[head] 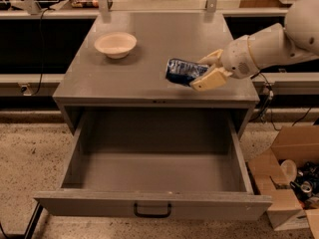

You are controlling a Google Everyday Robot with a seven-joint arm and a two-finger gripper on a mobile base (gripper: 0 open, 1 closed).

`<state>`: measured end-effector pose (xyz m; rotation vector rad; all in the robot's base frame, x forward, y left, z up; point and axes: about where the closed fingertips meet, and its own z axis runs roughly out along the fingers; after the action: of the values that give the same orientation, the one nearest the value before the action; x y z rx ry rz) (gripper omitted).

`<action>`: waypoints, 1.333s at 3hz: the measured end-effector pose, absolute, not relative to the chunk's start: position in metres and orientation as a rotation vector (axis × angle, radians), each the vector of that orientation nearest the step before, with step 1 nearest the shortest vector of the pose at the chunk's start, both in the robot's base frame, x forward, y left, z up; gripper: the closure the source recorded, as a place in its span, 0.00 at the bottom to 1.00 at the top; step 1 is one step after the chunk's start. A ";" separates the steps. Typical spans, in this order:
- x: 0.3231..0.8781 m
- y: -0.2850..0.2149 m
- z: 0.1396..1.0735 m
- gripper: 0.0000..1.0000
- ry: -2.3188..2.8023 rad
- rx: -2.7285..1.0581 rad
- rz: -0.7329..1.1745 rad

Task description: Pick pepsi can from top drawer and place on counter

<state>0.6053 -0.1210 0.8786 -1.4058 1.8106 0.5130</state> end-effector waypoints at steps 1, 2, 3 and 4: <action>0.648 -0.129 0.868 1.00 1.853 -1.352 0.520; 0.671 -0.134 0.854 0.83 1.905 -1.336 0.516; 0.672 -0.132 0.853 0.60 1.903 -1.339 0.519; 0.672 -0.129 0.851 0.37 1.903 -1.342 0.524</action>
Offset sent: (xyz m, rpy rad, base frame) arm 0.0942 -0.0236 -0.0386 -0.0357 0.0952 -0.1151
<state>0.6723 -0.1294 0.8511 -1.3423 1.9031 0.5239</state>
